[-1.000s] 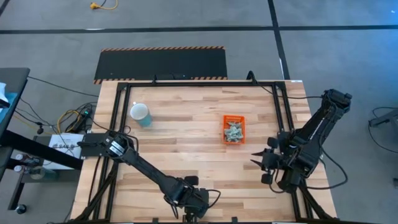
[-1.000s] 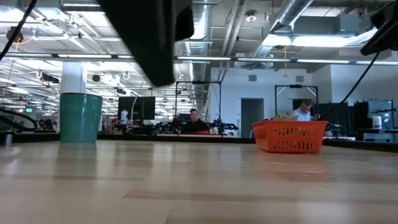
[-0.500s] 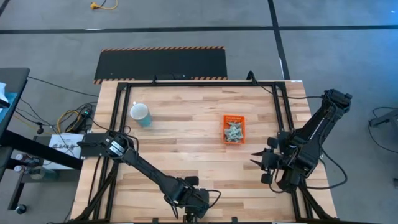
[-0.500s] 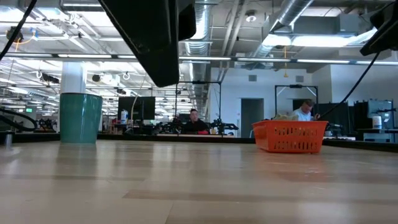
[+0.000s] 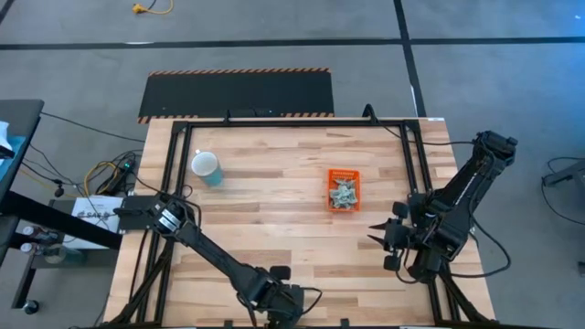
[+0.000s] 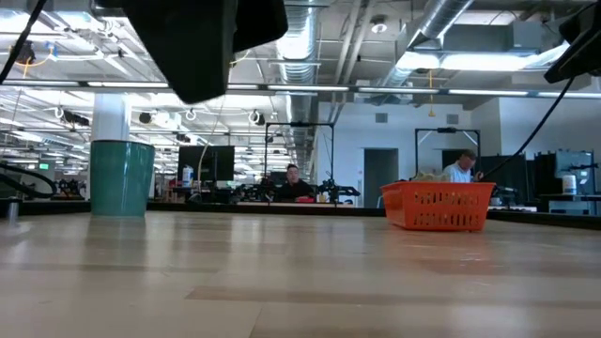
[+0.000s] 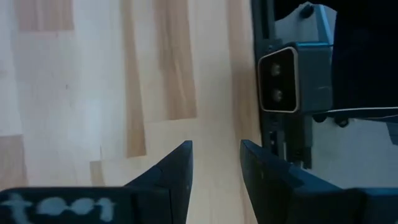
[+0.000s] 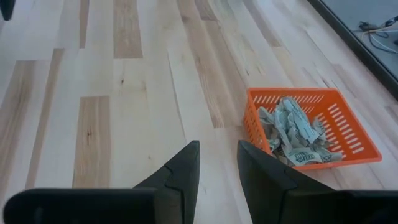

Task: Pick and place Stevia / Truvia into bins
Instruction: Return to Home Position

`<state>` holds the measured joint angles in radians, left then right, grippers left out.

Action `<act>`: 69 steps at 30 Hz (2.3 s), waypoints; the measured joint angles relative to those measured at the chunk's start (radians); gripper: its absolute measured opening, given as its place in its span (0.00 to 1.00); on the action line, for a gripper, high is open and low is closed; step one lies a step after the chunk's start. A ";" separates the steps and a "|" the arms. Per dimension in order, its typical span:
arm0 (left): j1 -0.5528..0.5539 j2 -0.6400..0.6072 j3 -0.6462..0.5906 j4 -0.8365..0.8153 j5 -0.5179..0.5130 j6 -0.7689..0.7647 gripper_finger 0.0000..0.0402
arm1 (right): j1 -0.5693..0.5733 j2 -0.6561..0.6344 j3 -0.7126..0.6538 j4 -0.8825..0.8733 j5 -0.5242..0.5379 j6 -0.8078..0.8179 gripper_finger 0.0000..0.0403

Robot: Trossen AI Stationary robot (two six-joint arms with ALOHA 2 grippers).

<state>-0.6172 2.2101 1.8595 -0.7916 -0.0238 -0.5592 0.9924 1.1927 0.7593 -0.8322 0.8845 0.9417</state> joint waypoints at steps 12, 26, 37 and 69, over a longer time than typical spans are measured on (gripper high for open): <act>-0.002 0.002 0.000 0.006 -0.043 0.341 0.30 | 0.000 0.000 0.000 0.000 0.000 -0.007 0.25; 0.052 0.102 0.002 0.138 0.125 0.649 0.29 | 0.001 0.000 0.000 -0.002 0.004 -0.128 0.25; 0.068 0.151 0.003 0.236 0.248 0.734 0.22 | 0.002 0.000 0.000 0.000 0.006 -0.131 0.25; 0.148 0.168 0.006 0.176 0.106 0.620 0.00 | 0.002 0.006 0.000 0.004 -0.004 -0.107 0.25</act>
<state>-0.4694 2.3783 1.8656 -0.6153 0.0824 0.0610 0.9943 1.1988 0.7593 -0.8284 0.8801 0.8343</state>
